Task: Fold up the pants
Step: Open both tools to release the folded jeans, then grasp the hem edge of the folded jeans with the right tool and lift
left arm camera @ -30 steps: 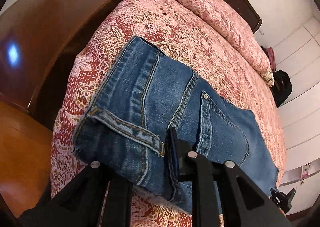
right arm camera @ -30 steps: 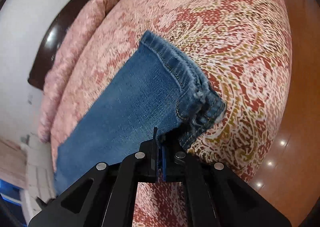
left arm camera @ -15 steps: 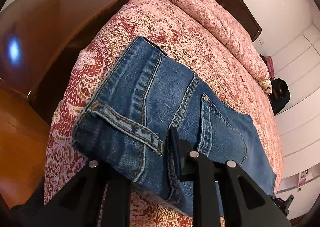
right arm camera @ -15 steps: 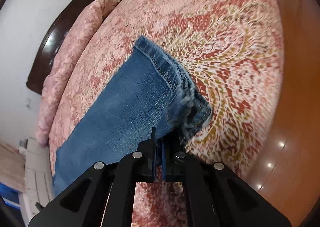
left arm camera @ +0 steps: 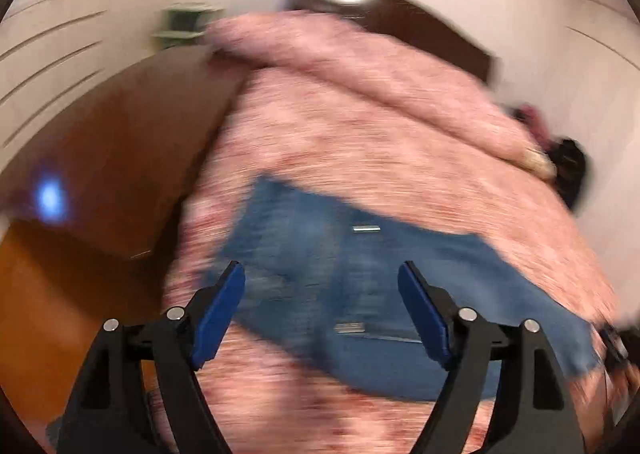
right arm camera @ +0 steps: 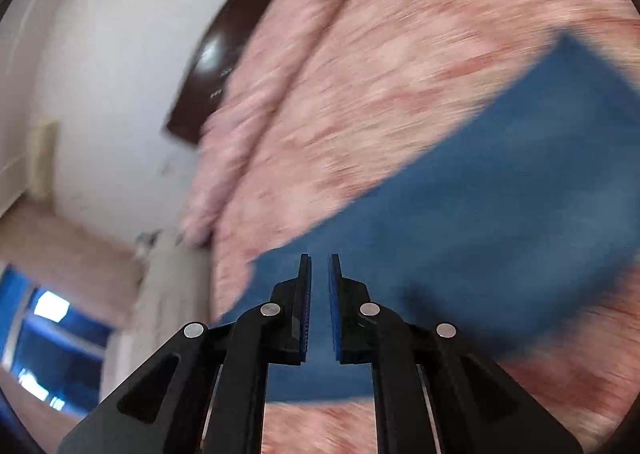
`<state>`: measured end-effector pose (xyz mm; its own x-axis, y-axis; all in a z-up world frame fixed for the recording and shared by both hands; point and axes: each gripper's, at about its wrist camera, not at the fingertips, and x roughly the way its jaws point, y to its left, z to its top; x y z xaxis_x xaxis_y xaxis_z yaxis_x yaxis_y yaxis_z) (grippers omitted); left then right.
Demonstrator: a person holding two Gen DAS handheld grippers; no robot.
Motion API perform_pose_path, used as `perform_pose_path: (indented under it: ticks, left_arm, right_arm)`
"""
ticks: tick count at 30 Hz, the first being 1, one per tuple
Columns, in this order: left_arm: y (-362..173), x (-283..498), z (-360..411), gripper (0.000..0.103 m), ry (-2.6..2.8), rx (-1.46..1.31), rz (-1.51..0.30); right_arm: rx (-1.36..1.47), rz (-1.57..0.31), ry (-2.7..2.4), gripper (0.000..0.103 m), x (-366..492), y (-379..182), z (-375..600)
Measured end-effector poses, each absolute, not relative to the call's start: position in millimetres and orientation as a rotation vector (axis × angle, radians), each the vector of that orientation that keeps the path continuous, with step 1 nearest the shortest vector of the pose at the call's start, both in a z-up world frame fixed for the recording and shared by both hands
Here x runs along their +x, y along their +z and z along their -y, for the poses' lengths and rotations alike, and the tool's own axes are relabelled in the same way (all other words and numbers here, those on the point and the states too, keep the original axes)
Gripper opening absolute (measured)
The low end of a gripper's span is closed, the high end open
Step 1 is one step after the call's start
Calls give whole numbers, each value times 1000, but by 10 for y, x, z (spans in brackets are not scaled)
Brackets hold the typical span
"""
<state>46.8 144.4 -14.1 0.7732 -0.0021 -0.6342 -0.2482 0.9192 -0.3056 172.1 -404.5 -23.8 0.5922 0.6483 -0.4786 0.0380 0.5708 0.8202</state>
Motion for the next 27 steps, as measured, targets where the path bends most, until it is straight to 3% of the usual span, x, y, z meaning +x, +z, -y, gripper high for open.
perform_pose_path:
  ticks: [1, 5, 6, 7, 14, 19, 24, 27]
  left_arm:
    - [-112, 532, -1320, 90, 70, -369, -675]
    - [-370, 1066, -856, 91, -64, -262, -806]
    - [-505, 1184, -835, 91, -44, -246, -869]
    - [-618, 1256, -858, 91, -27, -252, -916]
    - [-843, 1339, -833, 97, -41, -162, -929]
    - [-856, 1249, -703, 98, -27, -97, -923]
    - [-888, 1251, -695, 100, -32, -94, -915]
    - [-906, 1239, -716, 100, -40, -115, -902]
  right_arm:
    - [933, -881, 477, 7, 1881, -303, 3891]
    - [944, -993, 378, 7, 2255, -784, 3691]
    - [962, -1052, 300, 0, 2321, -1043, 3749]
    - [1038, -1043, 304, 0, 2330, -1217, 3831]
    - [929, -1013, 314, 1, 2231, -842, 3662]
    - [793, -1073, 611, 1, 2559, -626, 2747]
    - [541, -1216, 601, 0, 3090, -944, 1938]
    - [629, -1192, 548, 0, 3287, -1090, 2054]
